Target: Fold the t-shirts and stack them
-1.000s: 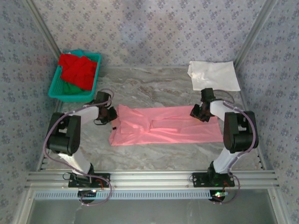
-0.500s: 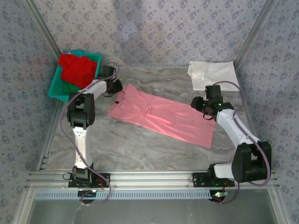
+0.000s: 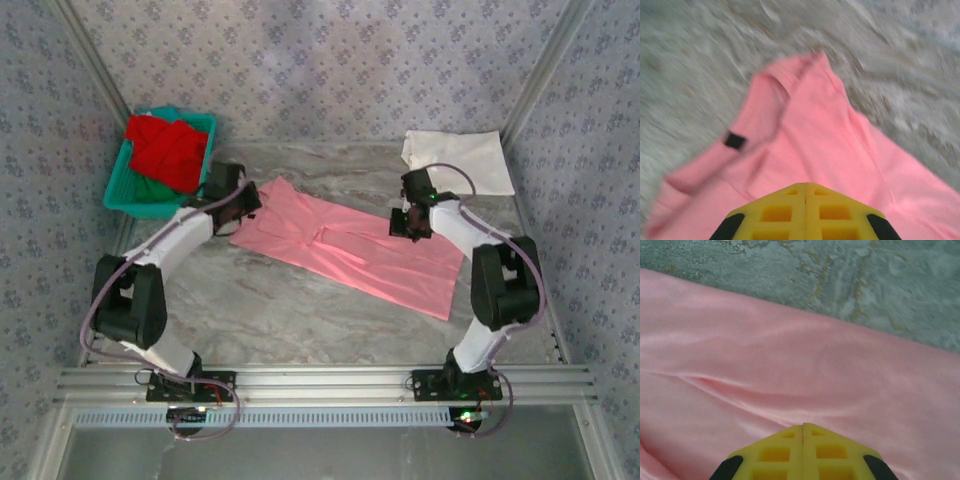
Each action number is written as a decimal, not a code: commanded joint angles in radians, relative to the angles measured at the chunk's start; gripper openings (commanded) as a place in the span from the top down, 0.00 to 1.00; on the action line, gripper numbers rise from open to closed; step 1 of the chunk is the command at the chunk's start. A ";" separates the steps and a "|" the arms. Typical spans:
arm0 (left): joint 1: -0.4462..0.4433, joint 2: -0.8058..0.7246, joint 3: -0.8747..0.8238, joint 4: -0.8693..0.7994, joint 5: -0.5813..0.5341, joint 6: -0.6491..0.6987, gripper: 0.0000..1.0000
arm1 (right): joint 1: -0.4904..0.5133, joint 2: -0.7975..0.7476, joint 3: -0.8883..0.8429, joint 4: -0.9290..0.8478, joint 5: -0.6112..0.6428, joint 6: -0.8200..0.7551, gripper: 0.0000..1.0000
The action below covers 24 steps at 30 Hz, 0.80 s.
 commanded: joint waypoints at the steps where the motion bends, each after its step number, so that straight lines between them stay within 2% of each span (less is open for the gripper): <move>1: -0.058 0.054 -0.061 0.027 -0.024 -0.068 1.00 | 0.000 0.094 0.097 -0.069 0.045 -0.038 1.00; 6: -0.063 0.183 -0.013 0.023 0.060 -0.122 1.00 | -0.001 0.213 0.198 -0.109 0.045 -0.043 1.00; 15: -0.043 0.320 0.054 -0.008 0.056 -0.130 1.00 | -0.002 0.278 0.193 -0.119 0.025 -0.035 1.00; 21: 0.023 0.411 0.113 -0.013 0.076 -0.097 1.00 | 0.012 0.219 0.096 -0.115 0.013 -0.020 1.00; 24: 0.048 0.475 0.210 -0.042 0.094 -0.053 1.00 | 0.037 0.157 0.030 -0.117 -0.015 0.030 1.00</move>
